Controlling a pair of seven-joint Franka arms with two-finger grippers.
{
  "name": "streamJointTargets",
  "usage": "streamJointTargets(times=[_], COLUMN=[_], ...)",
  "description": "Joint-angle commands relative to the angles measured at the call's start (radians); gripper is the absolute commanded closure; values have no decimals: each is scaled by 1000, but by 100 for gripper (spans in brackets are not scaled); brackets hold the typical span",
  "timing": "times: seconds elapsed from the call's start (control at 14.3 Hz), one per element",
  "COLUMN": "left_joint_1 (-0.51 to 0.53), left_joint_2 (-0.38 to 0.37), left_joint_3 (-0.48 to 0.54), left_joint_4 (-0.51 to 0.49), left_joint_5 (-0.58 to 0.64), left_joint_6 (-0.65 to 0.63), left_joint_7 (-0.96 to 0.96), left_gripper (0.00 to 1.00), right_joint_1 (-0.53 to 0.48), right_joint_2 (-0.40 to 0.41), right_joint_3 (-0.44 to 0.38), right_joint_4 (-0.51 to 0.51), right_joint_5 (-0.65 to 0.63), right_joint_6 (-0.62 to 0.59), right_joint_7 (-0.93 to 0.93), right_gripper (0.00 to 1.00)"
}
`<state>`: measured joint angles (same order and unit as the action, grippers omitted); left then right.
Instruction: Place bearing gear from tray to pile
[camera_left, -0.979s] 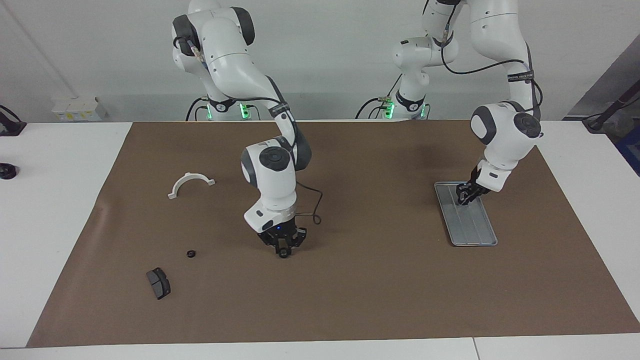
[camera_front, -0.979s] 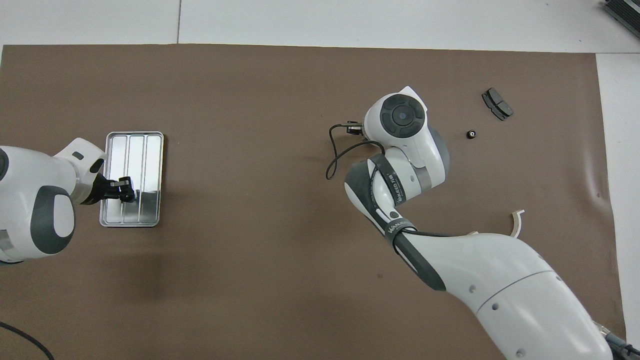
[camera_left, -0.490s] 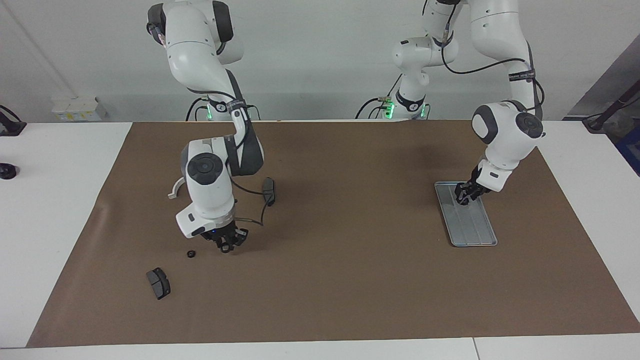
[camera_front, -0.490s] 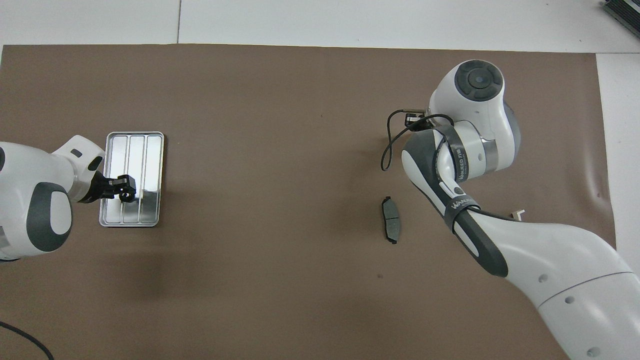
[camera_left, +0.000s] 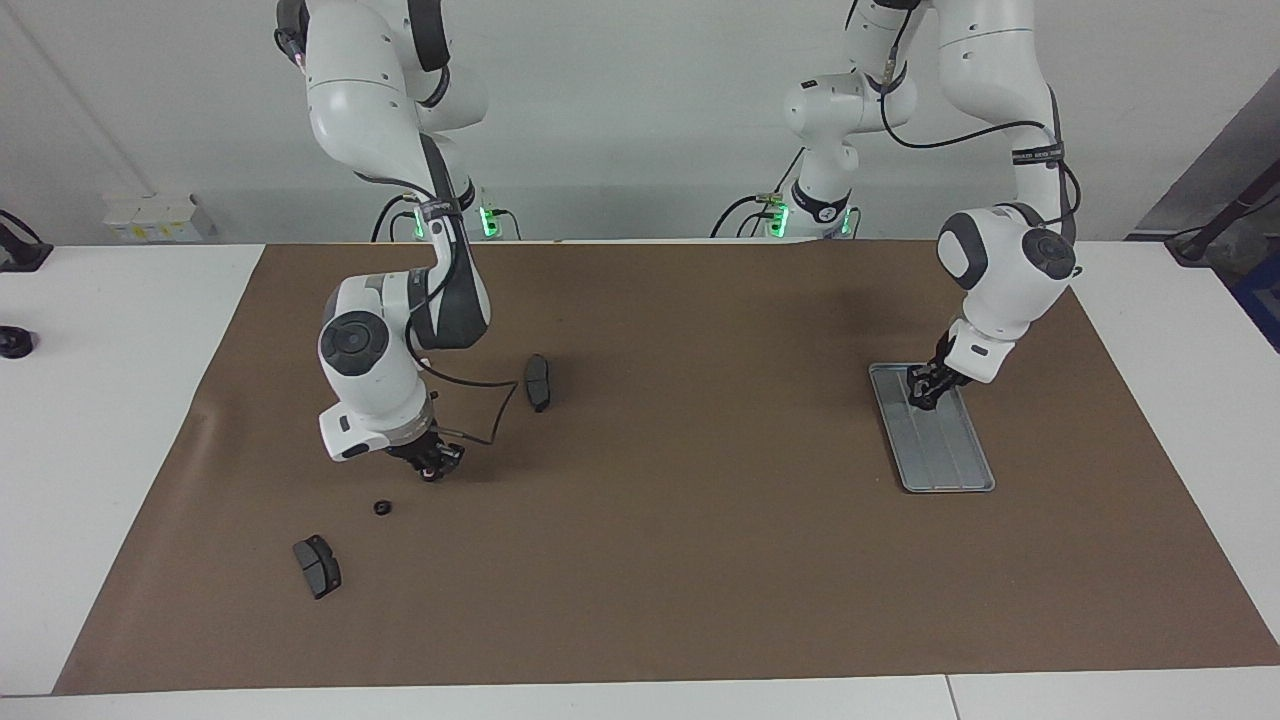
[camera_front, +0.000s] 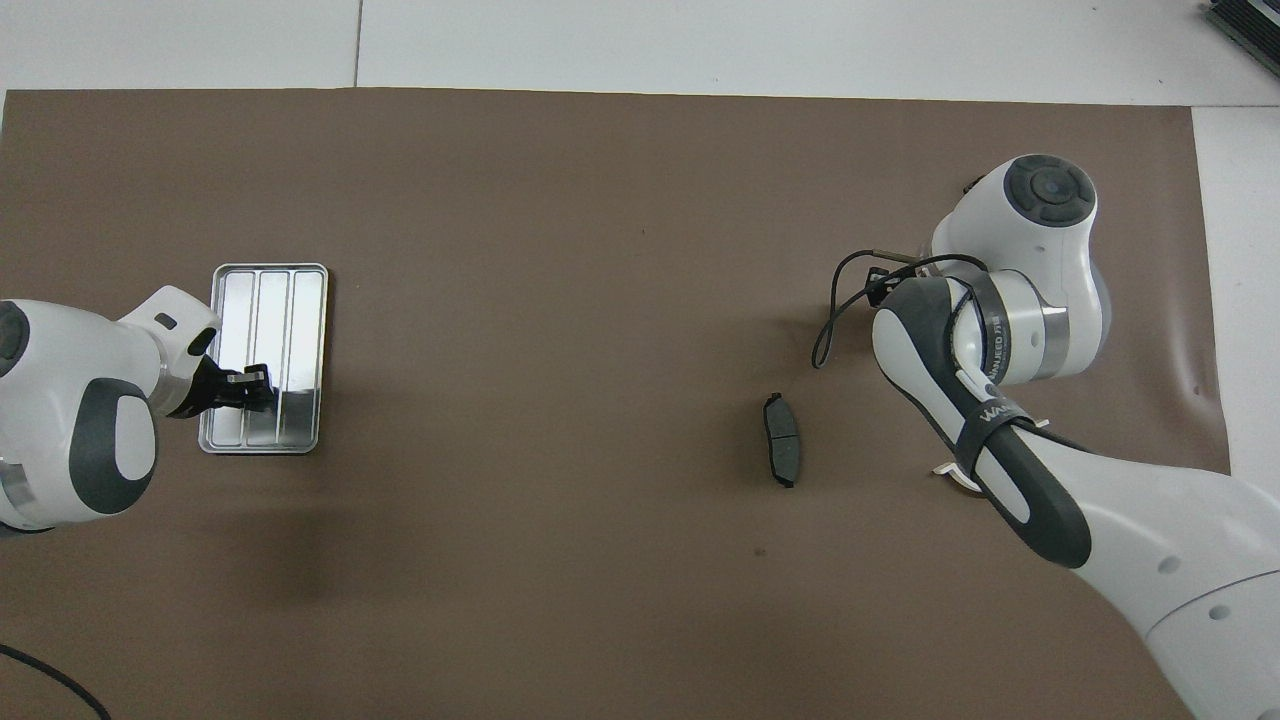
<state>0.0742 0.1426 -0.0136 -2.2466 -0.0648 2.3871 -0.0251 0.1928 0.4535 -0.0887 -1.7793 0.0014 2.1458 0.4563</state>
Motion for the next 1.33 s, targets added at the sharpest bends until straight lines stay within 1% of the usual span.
streamJointTargets(times=[0.0, 0.07, 0.21, 0.28, 0.35, 0.56, 0.7, 0.91, 1.05, 1.12, 1.26], left_joint_1=[12, 9, -4, -16, -48, -155, -244, -402, -494, -533, -631], left_joint_2=[-6, -5, -3, 2, 2, 11, 29, 52, 119, 179, 320], left_joint_3=[-8, -8, -12, -15, -16, -14, -16, -15, -16, -16, -12], left_joint_4=[14, 45, 161, 220, 255, 314, 347, 335, 369, 404, 542], left_joint_5=[-1, -1, -1, -1, -1, -1, -1, -1, -9, -10, -10], left_joint_6=[1, -41, -162, -204, -216, -200, -154, -11, 93, 156, 178], left_joint_7=[24, 24, 22, 22, 22, -18, -172, -424, -565, -648, -748], left_gripper=[100, 100, 100, 100, 100, 100, 100, 100, 100, 100, 100], right_joint_1=[-3, 0, 2, 4, 4, -4, 2, 7, 8, 8, 8], right_joint_2=[-78, -85, -96, -95, -96, -118, -122, -116, -107, -102, -96], right_joint_3=[12, 12, 12, 12, 12, 12, 12, 15, 15, 15, 17], right_joint_4=[-101, -104, -109, -108, -106, -98, -80, -25, -26, -26, -25], right_joint_5=[20, 20, 20, 20, 20, 19, 19, 17, 17, 17, 17], right_joint_6=[8, 2, -1, 0, 0, 3, 20, 45, 167, 216, 288], right_joint_7=[37, 51, 74, 79, 87, 84, 78, 53, 12, -8, -19], right_gripper=[78, 63, 15, 3, 0, 0, 0, 0, 0, 0, 0])
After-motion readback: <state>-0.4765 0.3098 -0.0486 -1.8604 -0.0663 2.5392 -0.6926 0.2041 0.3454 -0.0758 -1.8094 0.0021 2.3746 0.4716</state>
